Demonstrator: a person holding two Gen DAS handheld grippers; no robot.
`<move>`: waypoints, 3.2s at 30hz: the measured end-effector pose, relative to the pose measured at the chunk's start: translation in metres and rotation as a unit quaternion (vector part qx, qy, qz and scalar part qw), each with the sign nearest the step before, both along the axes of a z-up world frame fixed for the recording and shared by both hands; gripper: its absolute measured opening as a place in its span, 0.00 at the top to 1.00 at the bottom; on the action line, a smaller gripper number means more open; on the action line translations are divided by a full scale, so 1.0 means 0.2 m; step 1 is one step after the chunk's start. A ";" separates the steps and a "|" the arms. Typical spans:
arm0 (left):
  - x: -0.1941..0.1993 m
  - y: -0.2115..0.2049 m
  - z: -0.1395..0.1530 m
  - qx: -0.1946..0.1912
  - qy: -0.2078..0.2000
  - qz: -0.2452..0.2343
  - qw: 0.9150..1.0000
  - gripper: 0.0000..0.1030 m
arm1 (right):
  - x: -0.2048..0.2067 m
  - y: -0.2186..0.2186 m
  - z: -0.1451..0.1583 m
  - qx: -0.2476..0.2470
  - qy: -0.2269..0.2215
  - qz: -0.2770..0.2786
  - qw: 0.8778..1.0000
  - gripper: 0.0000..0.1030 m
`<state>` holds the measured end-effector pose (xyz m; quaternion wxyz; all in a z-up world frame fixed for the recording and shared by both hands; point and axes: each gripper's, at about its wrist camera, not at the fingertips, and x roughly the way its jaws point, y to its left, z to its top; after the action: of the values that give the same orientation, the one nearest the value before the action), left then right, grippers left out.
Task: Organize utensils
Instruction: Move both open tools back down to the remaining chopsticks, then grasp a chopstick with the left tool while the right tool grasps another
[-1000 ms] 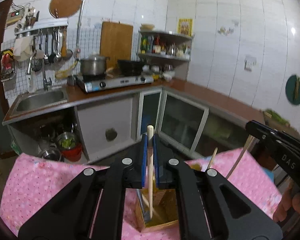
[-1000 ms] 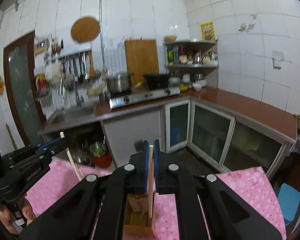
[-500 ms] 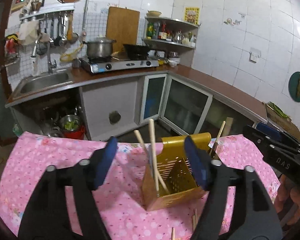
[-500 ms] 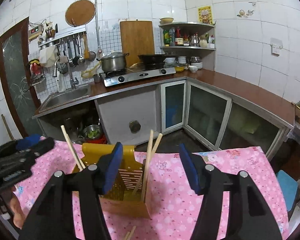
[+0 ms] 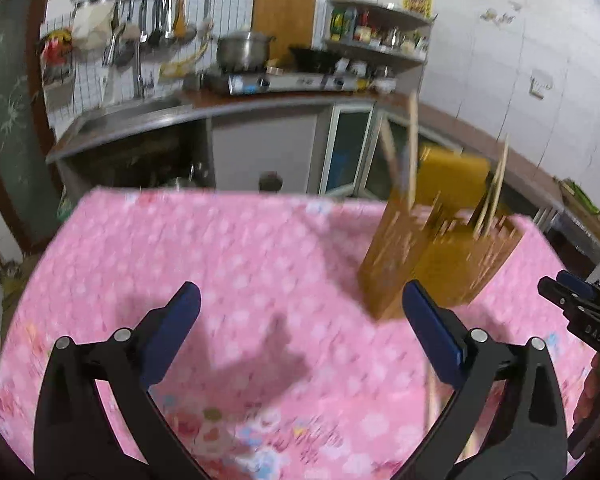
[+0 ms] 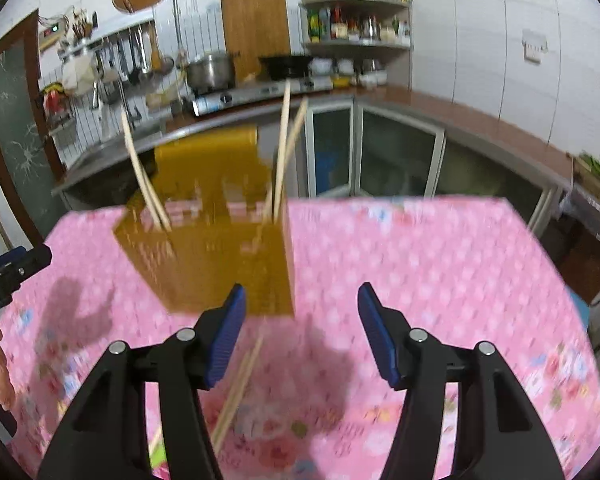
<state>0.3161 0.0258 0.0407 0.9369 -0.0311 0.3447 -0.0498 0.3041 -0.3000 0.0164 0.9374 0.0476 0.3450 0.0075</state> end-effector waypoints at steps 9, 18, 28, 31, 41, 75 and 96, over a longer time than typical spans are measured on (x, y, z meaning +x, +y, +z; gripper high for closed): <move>-0.03 0.02 -0.29 0.014 0.042 -0.008 0.999 0.05 | 0.05 0.14 -0.35 0.015 0.081 0.018 0.996 0.66; -0.04 0.00 -0.39 0.023 0.056 -0.020 0.998 0.05 | 0.11 0.17 -0.44 0.041 0.105 0.010 0.994 0.75; -0.03 -0.01 -0.42 0.022 0.068 -0.028 0.997 0.05 | 0.16 0.17 -0.42 0.058 0.124 0.010 0.991 0.75; -0.04 -0.01 -0.43 0.026 0.070 -0.027 0.997 0.05 | 0.18 0.16 -0.42 0.054 0.128 0.006 0.990 0.79; -0.02 -0.07 -0.43 0.026 0.090 -0.028 0.995 0.05 | 0.24 0.22 -0.42 0.032 0.150 -0.001 0.988 0.92; 0.15 -0.58 -0.44 0.027 0.209 -0.125 0.970 0.94 | 0.23 -0.14 -0.41 0.036 0.206 -0.008 0.978 0.94; 0.08 -0.47 -0.35 0.007 0.193 -0.102 0.976 0.63 | 0.11 -0.23 -0.37 0.052 0.180 0.005 0.982 0.94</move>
<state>0.3322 -0.0687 -0.0284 0.8432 0.0018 0.5203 -0.1353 0.3256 -0.3455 -0.0574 0.8559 0.0946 0.5080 0.0216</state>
